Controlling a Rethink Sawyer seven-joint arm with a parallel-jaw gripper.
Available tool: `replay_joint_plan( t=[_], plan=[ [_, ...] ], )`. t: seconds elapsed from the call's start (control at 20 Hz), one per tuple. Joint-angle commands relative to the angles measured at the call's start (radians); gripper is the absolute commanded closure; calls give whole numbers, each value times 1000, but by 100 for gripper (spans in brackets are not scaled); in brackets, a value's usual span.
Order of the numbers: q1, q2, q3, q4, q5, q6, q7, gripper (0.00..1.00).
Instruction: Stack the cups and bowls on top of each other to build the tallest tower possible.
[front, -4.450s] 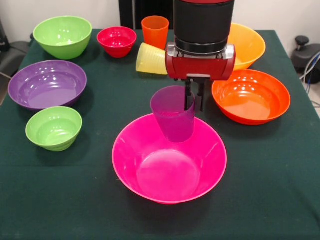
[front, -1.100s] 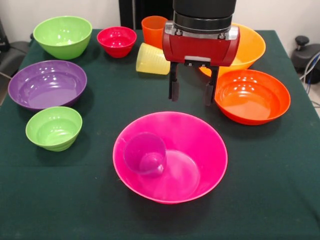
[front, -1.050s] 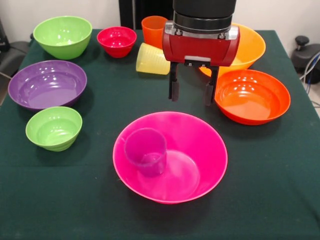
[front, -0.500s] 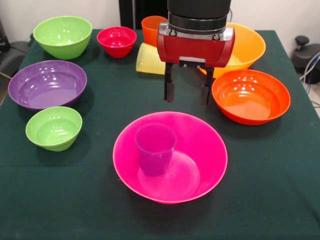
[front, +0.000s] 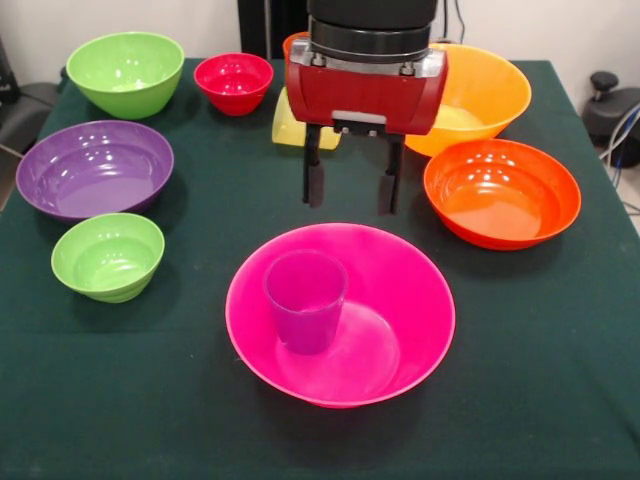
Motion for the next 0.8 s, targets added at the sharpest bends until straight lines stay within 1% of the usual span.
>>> replay_joint_plan(
  t=[0.05, 0.45, 0.8],
  plan=[
    [-37, 88, 63, -46, -55, 87, -105, 0],
    [-54, 82, 66, -48, -67, 94, -120, 0],
    [-45, 123, 67, -76, -73, 74, -100, 0]
  ],
)
